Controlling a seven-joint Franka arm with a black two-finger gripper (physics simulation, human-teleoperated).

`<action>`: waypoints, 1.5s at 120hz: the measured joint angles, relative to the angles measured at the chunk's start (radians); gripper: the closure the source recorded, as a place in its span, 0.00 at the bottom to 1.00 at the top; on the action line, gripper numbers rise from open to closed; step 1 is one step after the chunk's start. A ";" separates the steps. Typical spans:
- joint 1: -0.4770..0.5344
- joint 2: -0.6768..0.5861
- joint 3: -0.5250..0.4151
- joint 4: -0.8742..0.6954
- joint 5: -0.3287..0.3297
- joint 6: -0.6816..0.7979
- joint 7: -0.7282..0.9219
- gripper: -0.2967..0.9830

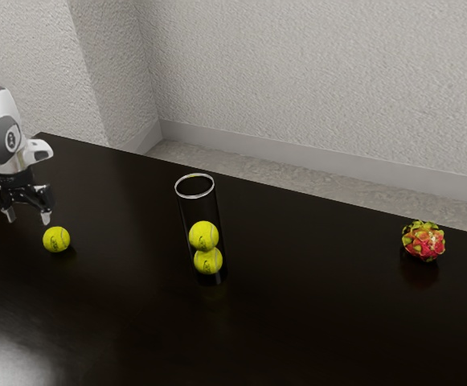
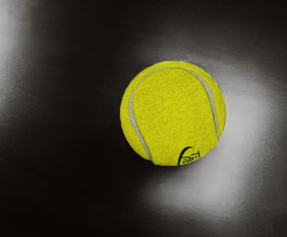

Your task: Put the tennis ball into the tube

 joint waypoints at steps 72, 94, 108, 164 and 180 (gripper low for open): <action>0.011 0.185 -0.011 0.061 -0.203 0.103 0.166 0.25; 0.018 0.221 -0.011 0.066 -0.224 0.117 0.211 0.25; 0.018 0.244 -0.012 0.073 -0.236 0.129 0.233 0.25; 0.016 0.286 -0.012 0.105 -0.259 0.159 0.289 0.28; 0.015 0.286 -0.012 0.104 -0.268 0.161 0.298 0.33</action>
